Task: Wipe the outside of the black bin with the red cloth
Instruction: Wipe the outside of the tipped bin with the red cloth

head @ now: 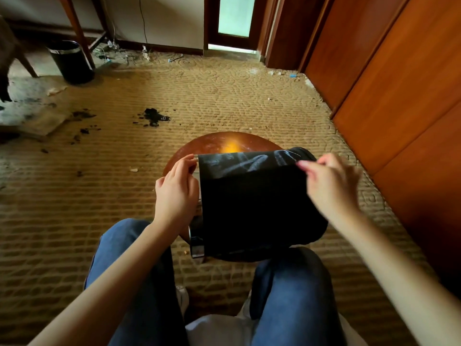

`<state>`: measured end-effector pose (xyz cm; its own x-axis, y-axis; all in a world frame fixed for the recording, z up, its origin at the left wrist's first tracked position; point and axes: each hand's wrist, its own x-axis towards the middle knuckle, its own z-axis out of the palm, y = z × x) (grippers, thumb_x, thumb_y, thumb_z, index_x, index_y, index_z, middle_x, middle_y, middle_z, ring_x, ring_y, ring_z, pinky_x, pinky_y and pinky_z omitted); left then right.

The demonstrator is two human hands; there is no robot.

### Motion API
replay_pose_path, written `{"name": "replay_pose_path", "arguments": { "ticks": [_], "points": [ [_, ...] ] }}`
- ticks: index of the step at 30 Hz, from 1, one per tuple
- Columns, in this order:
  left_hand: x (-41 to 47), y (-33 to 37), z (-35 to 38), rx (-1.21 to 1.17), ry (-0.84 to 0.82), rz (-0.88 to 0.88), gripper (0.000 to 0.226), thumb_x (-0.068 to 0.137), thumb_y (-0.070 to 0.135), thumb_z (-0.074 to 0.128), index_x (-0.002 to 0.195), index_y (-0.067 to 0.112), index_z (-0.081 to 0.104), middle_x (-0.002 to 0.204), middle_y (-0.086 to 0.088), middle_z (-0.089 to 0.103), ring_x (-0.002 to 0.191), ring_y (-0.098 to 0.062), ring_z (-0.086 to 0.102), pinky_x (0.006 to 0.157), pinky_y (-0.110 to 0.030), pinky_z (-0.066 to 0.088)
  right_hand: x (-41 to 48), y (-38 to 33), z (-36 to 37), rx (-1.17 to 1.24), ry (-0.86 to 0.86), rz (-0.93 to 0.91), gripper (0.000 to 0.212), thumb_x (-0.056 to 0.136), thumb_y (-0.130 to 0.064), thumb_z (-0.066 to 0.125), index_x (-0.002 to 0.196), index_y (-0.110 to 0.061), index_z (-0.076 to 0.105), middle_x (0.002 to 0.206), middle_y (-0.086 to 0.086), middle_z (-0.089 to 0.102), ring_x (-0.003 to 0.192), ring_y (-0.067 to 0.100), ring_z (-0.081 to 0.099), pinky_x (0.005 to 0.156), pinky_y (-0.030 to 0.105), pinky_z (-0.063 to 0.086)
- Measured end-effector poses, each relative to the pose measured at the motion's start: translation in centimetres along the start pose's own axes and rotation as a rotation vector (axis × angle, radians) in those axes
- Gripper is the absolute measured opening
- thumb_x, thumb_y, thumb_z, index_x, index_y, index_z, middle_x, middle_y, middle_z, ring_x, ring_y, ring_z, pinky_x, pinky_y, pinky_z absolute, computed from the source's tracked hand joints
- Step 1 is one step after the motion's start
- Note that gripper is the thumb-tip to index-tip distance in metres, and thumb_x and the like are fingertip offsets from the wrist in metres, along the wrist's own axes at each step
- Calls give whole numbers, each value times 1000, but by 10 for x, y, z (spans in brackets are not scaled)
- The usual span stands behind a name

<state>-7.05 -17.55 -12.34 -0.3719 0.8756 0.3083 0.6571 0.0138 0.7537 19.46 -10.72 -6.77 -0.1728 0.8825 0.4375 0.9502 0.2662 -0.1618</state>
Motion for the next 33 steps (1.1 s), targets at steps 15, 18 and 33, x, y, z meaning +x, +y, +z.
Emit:
{"name": "replay_pose_path", "arguments": {
  "ticks": [15,18,33],
  "points": [
    [5,-2,2,-170,41,-57,45,85,21,30,123,23,55,125,12,57,121,-11,52,104,-48,38,-8,-36,10,58,44,-146,28,75,-7,59,92,-22,76,77,7,56,77,34,56,68,39,35],
    [0,-2,5,-216,58,-37,45,85,18,31,122,22,54,120,17,54,117,-5,52,101,-52,41,5,9,-5,-5,-48,88,26,82,-4,61,97,-19,75,87,10,56,91,38,54,79,44,36],
    [-7,-9,6,-239,60,23,45,85,21,29,123,23,53,122,20,53,118,-3,51,99,-54,42,-19,-38,11,132,77,-101,29,75,-10,57,93,-22,76,78,6,58,76,35,57,67,41,43]
  ]
}}
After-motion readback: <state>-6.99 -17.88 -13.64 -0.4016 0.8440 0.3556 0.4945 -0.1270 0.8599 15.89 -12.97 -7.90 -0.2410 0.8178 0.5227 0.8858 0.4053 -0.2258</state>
